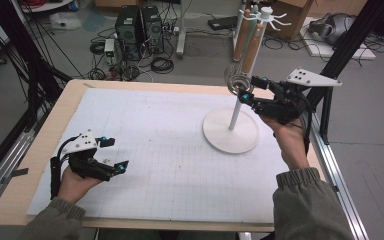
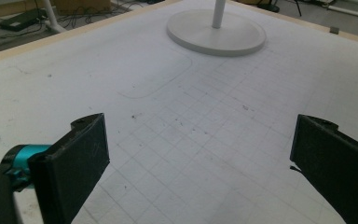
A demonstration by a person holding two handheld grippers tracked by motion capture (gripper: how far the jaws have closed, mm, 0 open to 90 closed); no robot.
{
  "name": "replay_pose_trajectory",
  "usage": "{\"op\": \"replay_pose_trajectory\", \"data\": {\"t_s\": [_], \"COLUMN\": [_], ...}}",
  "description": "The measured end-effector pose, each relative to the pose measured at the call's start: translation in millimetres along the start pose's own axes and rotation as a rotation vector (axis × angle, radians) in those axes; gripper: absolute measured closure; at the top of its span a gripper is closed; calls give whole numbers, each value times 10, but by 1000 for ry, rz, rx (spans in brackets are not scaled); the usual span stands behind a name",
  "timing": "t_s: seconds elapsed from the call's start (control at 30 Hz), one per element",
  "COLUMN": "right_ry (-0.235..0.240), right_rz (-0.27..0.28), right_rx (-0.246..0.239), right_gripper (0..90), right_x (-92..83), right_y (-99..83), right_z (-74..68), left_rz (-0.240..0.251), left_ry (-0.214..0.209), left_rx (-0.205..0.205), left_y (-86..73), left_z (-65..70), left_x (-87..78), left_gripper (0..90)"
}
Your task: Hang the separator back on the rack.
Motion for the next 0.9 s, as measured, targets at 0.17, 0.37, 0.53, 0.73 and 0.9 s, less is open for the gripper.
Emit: {"op": "replay_pose_trajectory", "data": {"t_s": [0.17, 0.37, 0.53, 0.73, 0.9], "right_ry": [48, 58, 68, 73, 69], "right_rz": [-20, -48, -80, -112, -132], "right_rx": [-10, -25, -10, -11, -1], "right_gripper": [268, 266, 255, 252, 232], "right_x": [49, 134, 193, 248, 289], "right_y": [-147, -327, -477, -641, -757], "right_z": [-182, -331, -390, -434, -451], "left_rz": [-7, -9, -6, -4, -5], "left_ry": [-5, -4, -4, -5, 0], "left_rx": [-5, -4, -3, -4, -1], "left_y": [-22, -26, -19, -20, -20], "left_z": [1, 2, 3, 3, -2], "left_x": [22, 29, 18, 17, 7], "left_gripper": [48, 48, 48, 48, 48]}}
Point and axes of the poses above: each handheld gripper's, and its own axes: x roughly forward along the jaws, y roughly out of its top, z roughly to its right, the point moved 4 cm from there along x, roughly forward along the jaws, and after that the axes turned 11 degrees about -y, right-handed, at the moved point
